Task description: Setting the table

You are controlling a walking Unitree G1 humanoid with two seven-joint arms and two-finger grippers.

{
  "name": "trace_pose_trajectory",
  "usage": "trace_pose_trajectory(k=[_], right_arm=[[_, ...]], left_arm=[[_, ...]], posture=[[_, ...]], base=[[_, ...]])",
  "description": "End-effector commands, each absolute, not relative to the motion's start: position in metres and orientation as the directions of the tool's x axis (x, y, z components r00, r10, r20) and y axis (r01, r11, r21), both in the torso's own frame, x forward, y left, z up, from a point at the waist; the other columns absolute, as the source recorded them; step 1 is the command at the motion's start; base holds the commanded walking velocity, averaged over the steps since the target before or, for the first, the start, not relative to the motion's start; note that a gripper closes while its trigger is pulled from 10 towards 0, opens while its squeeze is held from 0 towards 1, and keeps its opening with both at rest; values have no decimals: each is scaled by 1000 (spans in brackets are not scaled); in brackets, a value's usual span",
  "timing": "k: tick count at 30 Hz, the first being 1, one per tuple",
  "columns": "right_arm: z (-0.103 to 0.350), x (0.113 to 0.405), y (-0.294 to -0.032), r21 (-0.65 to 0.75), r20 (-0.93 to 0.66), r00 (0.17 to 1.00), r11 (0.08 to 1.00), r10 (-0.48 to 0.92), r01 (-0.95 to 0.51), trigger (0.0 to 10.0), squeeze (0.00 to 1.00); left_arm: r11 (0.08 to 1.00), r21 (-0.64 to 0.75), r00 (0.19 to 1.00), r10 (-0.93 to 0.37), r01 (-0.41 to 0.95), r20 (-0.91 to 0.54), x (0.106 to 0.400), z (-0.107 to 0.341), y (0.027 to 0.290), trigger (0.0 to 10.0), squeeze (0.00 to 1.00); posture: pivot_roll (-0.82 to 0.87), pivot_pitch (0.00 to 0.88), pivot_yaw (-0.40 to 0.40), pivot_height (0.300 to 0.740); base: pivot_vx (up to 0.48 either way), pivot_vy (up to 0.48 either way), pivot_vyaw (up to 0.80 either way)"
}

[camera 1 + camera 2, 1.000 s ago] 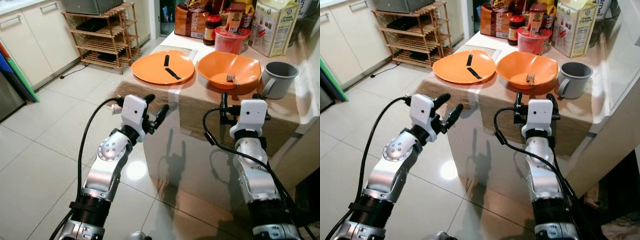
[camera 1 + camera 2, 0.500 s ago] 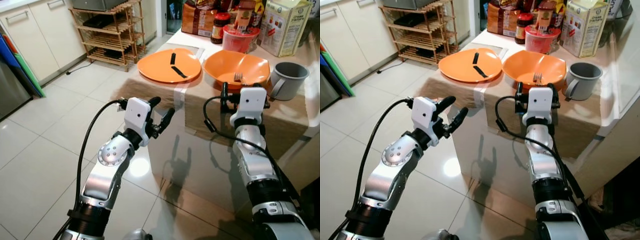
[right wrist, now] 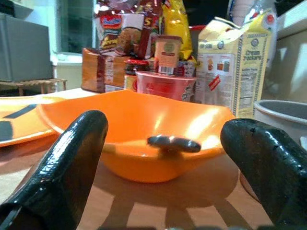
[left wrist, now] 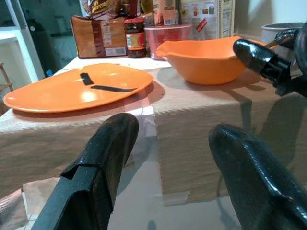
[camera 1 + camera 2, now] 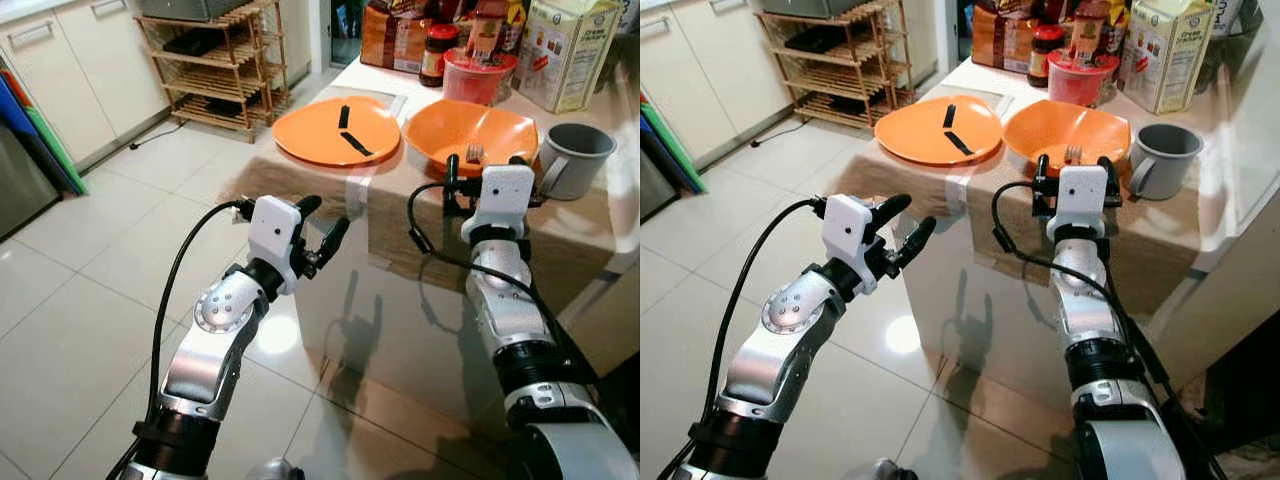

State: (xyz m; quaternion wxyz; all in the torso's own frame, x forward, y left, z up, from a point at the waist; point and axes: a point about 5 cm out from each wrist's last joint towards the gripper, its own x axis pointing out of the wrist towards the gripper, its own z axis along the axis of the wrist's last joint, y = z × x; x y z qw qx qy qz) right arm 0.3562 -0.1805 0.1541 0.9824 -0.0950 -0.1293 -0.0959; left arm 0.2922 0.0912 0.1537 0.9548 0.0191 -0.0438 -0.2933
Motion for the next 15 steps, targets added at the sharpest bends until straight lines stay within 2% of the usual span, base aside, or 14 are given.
trace_pose_trajectory(k=[1, 7, 8, 9, 10, 11, 12, 15], right_arm=[[158, 359, -182, -145, 287, 941, 963, -179, 227, 10000, 0], [161, 363, -180, -143, 299, 939, 965, -171, 221, 10000, 0], [161, 363, -180, -143, 299, 939, 965, -170, 220, 4039, 0], [161, 364, -179, -143, 299, 939, 965, -169, 219, 4039, 0], [161, 364, -178, -141, 299, 939, 966, -169, 218, 1922, 0], [161, 365, -178, -140, 299, 939, 966, -169, 218, 1922, 0], [161, 365, -177, -139, 297, 940, 966, -168, 216, 0, 0], [161, 366, -176, -133, 296, 941, 969, -164, 210, 0, 0]], left_arm=[[827, 72, 823, -562, 558, 81, 290, 157, 92, 10000, 0], [829, 74, 825, -559, 555, 80, 289, 157, 92, 10000, 0], [829, 73, 825, -559, 554, 80, 288, 157, 92, 10000, 0], [829, 73, 825, -559, 554, 79, 288, 157, 92, 10000, 0], [830, 72, 826, -558, 554, 78, 288, 157, 92, 10000, 0], [830, 72, 826, -558, 553, 78, 288, 157, 92, 10000, 0], [830, 71, 827, -557, 553, 77, 288, 157, 91, 10000, 0], [830, 71, 827, -557, 553, 78, 288, 157, 91, 10000, 0]], posture=[[159, 0, 73, 740], [162, 0, 69, 740], [162, 0, 68, 740], [162, 0, 68, 740], [161, 0, 68, 740], [161, 0, 68, 740], [162, 0, 67, 740], [163, 0, 66, 740]], base=[[0, 0, 0], [0, 0, 0], [0, 0, 0], [0, 0, 0], [0, 0, 0], [0, 0, 0], [0, 0, 0], [0, 0, 0]])
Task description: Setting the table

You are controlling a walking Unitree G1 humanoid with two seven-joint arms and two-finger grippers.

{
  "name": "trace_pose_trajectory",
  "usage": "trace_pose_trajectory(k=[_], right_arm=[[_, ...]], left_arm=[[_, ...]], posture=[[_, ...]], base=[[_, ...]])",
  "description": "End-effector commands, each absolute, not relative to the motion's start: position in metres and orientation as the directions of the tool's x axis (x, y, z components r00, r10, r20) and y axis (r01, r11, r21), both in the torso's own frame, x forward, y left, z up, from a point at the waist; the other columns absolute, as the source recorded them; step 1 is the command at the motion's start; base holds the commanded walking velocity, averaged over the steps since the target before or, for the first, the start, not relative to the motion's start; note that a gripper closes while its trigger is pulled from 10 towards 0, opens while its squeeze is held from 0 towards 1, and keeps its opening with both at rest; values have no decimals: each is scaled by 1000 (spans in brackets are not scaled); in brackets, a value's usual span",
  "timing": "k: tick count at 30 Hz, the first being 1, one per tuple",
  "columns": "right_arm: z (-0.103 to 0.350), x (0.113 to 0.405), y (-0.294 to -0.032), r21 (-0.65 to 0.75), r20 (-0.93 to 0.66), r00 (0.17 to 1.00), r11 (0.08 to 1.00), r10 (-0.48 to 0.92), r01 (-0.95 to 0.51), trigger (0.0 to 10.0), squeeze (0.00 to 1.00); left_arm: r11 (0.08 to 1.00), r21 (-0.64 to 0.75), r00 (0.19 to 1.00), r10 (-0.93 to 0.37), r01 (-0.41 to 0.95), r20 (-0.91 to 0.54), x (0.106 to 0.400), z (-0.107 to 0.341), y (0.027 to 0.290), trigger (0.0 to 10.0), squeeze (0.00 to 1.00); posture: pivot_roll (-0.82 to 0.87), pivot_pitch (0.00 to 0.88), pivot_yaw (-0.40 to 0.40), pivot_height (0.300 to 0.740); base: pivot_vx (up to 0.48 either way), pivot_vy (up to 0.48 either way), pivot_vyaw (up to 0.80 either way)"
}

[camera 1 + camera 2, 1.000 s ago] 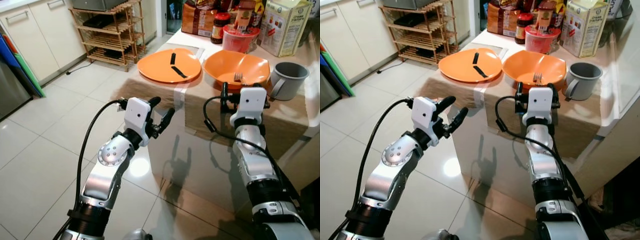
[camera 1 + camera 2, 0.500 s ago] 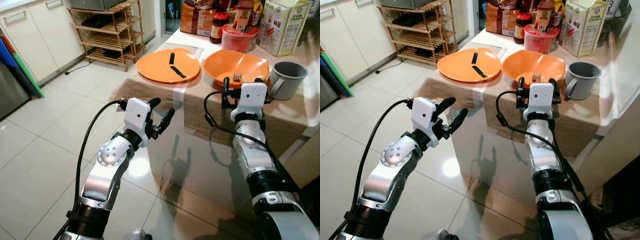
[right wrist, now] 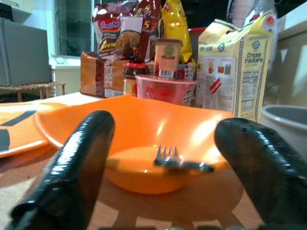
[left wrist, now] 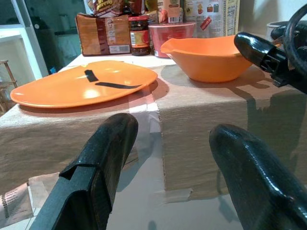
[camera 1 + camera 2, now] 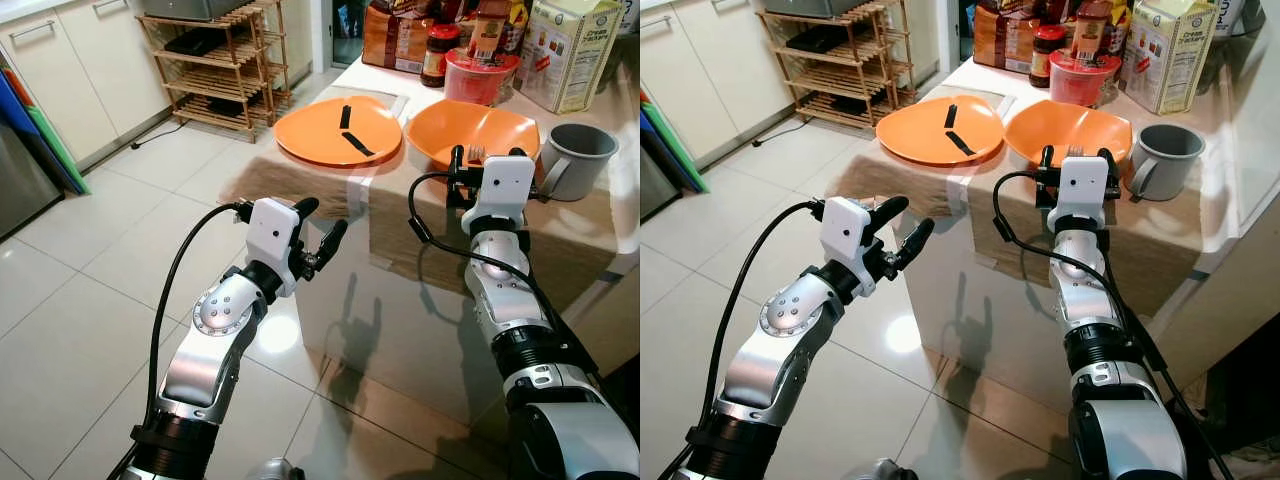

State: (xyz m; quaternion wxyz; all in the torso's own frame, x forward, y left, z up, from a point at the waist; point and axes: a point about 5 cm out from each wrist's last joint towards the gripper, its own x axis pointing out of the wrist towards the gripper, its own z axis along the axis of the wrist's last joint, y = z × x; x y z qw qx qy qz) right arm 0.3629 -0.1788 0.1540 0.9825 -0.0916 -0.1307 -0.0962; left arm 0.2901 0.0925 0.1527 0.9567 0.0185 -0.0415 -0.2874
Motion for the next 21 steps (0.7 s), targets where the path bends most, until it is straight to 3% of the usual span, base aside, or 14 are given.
trace_pose_trajectory(k=[1, 21], right_arm=[[161, 366, -176, -133, 296, 941, 969, -164, 210, 0, 0], [157, 366, -173, -116, 294, 942, 972, -161, 203, 0, 0]], left_arm=[[830, 71, 827, -557, 553, 78, 288, 157, 91, 10000, 0], [833, 71, 830, -553, 549, 75, 288, 157, 91, 10000, 0]], posture=[[163, 0, 66, 740], [158, 0, 65, 740]], base=[[0, 0, 0], [0, 0, 0]])
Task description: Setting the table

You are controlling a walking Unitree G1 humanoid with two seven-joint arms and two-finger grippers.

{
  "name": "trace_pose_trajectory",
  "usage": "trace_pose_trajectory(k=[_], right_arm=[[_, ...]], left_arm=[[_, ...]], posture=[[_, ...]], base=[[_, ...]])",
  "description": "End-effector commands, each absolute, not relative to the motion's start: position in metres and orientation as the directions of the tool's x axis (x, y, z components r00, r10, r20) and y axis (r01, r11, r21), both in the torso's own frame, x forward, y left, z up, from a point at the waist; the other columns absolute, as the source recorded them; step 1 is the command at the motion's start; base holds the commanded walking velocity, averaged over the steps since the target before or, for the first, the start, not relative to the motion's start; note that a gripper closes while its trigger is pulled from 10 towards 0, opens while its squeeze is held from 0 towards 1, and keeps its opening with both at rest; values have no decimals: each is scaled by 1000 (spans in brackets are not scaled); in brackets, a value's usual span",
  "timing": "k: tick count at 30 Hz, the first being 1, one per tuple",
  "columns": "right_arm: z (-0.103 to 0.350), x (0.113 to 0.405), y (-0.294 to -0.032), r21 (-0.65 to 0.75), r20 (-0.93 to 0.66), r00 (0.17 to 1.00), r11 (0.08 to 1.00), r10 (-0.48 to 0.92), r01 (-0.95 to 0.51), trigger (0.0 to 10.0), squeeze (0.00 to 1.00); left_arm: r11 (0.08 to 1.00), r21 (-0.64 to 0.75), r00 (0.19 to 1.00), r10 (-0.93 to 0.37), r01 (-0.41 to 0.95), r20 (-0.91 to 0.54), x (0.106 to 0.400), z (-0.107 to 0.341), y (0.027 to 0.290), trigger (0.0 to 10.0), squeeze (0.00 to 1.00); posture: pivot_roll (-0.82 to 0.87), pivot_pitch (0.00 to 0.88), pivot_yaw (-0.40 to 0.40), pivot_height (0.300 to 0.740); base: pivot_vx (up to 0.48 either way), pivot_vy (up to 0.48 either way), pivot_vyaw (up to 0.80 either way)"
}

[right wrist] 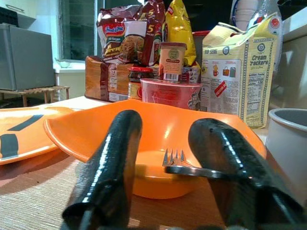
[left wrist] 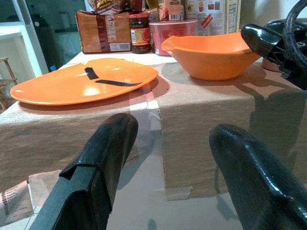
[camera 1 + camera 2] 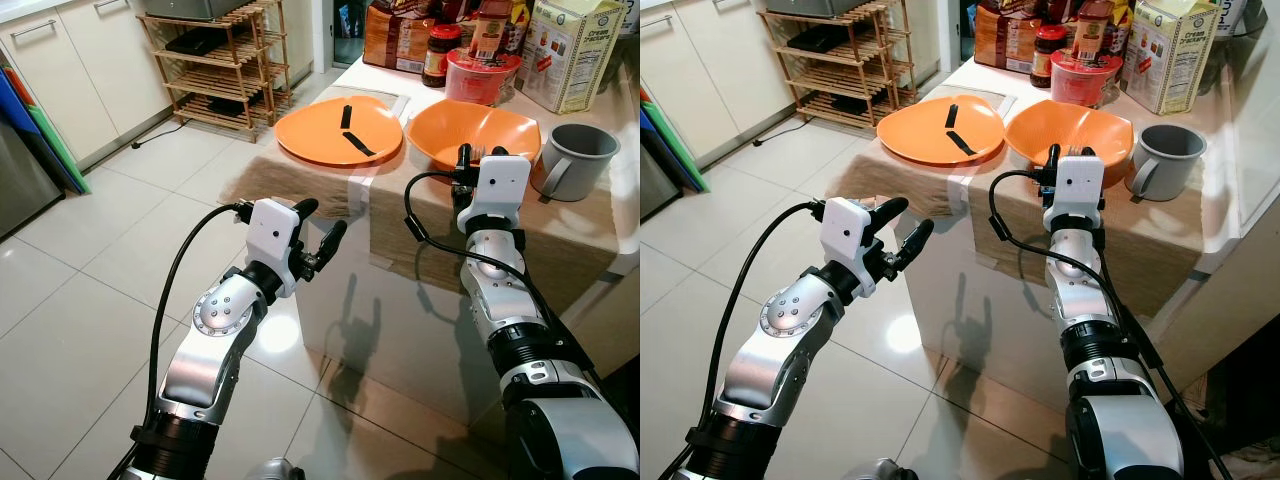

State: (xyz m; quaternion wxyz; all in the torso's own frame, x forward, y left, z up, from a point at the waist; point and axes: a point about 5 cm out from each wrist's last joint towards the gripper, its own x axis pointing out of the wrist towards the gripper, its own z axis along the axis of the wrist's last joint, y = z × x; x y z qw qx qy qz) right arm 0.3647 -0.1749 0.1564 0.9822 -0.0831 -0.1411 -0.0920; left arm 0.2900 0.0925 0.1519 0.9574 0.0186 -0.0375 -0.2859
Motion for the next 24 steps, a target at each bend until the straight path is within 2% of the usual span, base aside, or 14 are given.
trace_pose_trajectory(k=[1, 24], right_arm=[[156, 365, -174, -117, 287, 943, 971, -168, 209, 0, 0], [154, 361, -173, -109, 298, 939, 971, -172, 212, 0, 0]], left_arm=[[834, 72, 830, -552, 548, 74, 288, 157, 91, 10000, 0], [834, 78, 831, -551, 546, 75, 292, 156, 90, 10000, 0]], posture=[[157, 0, 66, 740], [146, 0, 74, 740]], base=[[0, 0, 0], [0, 0, 0]])
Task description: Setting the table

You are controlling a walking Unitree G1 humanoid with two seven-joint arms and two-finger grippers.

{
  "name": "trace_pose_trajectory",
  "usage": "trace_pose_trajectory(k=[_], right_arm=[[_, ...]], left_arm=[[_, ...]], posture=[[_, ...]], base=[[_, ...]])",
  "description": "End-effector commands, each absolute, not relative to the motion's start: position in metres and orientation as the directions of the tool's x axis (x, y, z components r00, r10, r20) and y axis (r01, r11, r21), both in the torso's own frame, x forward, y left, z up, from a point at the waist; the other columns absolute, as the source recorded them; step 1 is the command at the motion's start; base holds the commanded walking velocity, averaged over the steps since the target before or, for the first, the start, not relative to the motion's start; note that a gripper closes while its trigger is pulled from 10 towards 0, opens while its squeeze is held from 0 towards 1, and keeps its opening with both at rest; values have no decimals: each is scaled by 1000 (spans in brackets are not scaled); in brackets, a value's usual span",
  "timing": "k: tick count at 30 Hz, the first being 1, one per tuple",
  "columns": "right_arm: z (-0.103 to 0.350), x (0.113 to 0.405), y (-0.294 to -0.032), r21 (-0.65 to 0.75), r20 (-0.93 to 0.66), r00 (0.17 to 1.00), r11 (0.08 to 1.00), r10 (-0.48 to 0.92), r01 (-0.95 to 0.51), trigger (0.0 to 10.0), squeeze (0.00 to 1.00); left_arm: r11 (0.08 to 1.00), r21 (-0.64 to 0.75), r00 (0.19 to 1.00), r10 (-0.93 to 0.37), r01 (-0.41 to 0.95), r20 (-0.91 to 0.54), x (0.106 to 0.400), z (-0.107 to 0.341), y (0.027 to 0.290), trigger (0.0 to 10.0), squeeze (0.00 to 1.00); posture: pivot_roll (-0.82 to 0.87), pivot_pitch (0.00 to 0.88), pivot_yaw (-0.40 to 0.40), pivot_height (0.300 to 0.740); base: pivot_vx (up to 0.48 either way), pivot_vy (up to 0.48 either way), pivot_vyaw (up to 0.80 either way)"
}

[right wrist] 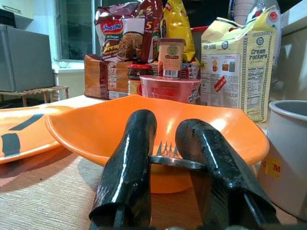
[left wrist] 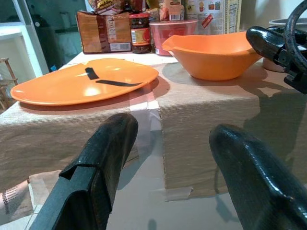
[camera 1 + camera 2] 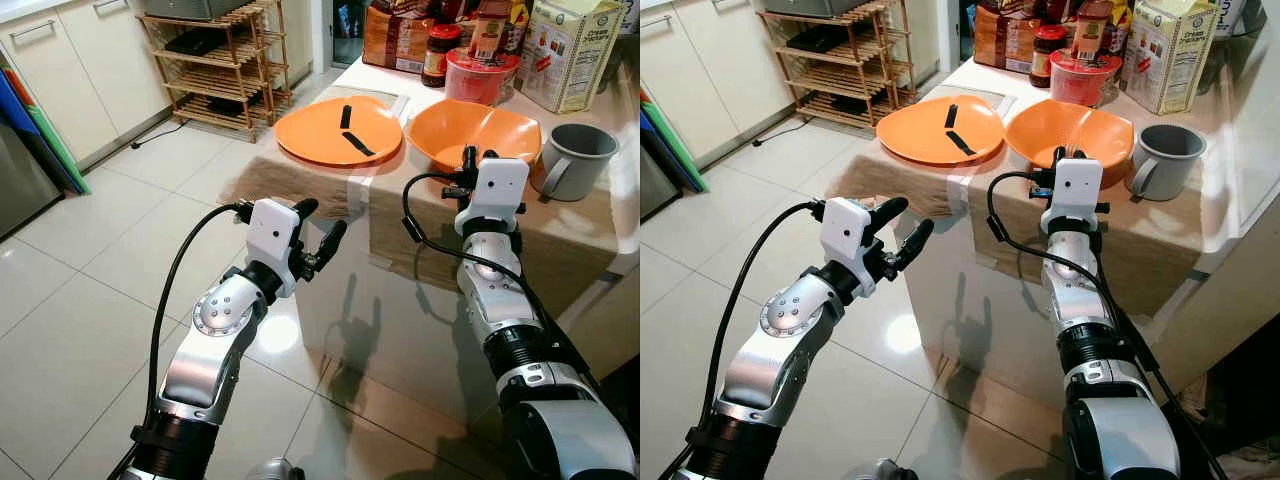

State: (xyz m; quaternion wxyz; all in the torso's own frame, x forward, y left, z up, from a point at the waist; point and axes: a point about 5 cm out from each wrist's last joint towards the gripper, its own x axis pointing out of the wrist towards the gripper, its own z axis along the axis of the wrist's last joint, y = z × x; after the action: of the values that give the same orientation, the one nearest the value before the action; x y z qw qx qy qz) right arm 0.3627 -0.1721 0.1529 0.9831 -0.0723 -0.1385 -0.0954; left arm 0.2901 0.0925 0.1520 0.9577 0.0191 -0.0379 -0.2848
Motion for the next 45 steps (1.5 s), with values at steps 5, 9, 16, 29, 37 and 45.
trace_pose_trajectory(k=[5, 9, 16, 29, 37, 45], right_arm=[[161, 361, -173, -122, 336, 927, 969, -166, 217, 0, 0], [179, 359, -170, -149, 418, 898, 965, -136, 216, 0, 0], [197, 355, -168, -167, 497, 861, 962, -108, 217, 0, 0], [224, 321, -160, -201, 613, 788, 954, -55, 222, 0, 0], [216, 287, -164, -263, 604, 792, 917, -86, 300, 0, 0], [210, 261, -170, -325, 598, 795, 874, -106, 361, 0, 0]], left_arm=[[836, 79, 832, -549, 544, 76, 293, 157, 91, 10000, 0], [837, 81, 834, -547, 541, 80, 293, 157, 91, 10000, 0], [844, 80, 839, -536, 531, 87, 296, 158, 91, 10000, 0], [849, 107, 847, -526, 518, 74, 302, 153, 93, 10000, 0], [848, 102, 846, -528, 520, 79, 308, 152, 90, 10000, 0], [858, 108, 852, -513, 503, 103, 313, 154, 92, 10000, 0]], posture=[[146, 0, 75, 740], [144, 0, 77, 740], [135, 0, 78, 740], [104, 0, 79, 740], [63, 0, 84, 740], [33, 0, 85, 740]], base=[[0, 0, 0], [0, 0, 0], [0, 0, 0], [0, 0, 0], [0, 0, 0], [0, 0, 0]])
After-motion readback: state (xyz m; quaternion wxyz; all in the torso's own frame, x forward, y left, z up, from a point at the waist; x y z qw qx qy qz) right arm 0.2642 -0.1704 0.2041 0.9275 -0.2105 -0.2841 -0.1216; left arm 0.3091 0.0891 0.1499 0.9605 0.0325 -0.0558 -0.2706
